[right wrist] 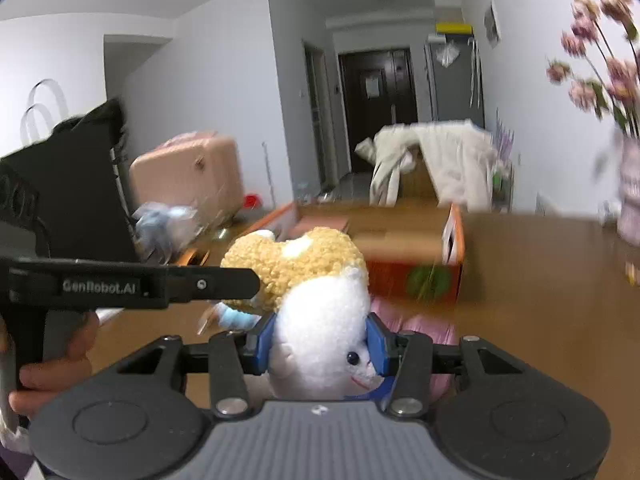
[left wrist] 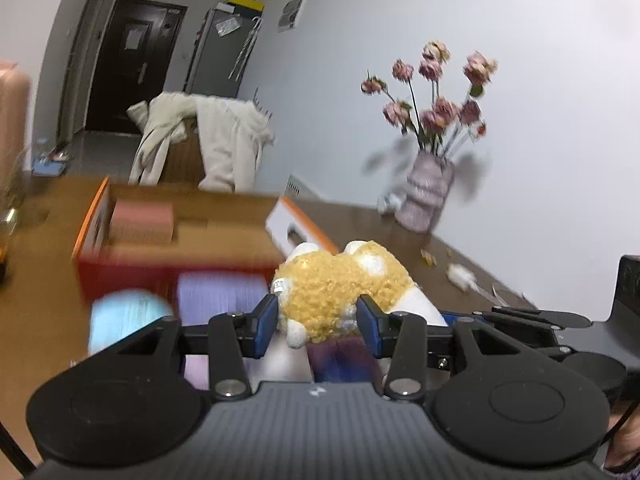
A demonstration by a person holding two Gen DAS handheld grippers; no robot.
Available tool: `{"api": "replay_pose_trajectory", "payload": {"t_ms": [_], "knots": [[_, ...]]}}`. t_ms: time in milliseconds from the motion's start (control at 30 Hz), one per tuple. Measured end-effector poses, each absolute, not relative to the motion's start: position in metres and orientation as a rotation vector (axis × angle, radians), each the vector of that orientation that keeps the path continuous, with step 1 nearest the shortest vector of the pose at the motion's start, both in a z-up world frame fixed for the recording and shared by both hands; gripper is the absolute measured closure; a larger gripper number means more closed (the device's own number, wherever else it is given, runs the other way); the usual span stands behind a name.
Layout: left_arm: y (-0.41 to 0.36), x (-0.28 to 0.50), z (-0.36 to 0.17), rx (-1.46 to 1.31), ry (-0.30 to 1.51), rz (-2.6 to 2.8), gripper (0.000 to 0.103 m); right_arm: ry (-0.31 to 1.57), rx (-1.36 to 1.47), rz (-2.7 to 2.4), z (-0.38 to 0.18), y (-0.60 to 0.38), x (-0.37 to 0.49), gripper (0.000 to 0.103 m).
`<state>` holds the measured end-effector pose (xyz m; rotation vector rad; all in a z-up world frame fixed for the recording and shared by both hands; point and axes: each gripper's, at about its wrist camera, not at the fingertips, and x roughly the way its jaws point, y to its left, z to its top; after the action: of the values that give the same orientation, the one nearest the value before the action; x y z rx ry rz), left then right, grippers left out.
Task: Organize soft objects
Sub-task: 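Carry the plush toy into the cardboard box and open the right gripper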
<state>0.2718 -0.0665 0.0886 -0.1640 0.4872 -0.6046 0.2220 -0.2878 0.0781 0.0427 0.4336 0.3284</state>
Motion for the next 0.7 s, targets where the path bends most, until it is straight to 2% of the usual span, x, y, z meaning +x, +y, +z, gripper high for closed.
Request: {"api": "replay_pose_trajectory", "payload": {"t_ms": [167,333,533,600,700], "knots": [[-0.098,0.401,0.109,-0.082,0.505,-0.612,0.058,0.481,0.1,0.287,0.096,-0.304,0.344,0.057],[-0.116,0.506,0.084,-0.095,0.589,-0.482,0.058,0.587,0.037,0.175,0.075,-0.296,0.465,0.059],[-0.108,0.55,0.064,-0.044,0.625,-0.338,0.056,0.705,-0.072,0.081,0.042,-0.274,0.537,0.058],[-0.1,0.552,0.061,-0.039,0.616,-0.306,0.048,0.743,-0.069,0.063,0.033,-0.273,0.55,0.057],[-0.088,0.548,0.058,-0.019,0.617,-0.283,0.045,0.762,-0.055,0.029,0.026,-0.275,0.558,0.057]]}}
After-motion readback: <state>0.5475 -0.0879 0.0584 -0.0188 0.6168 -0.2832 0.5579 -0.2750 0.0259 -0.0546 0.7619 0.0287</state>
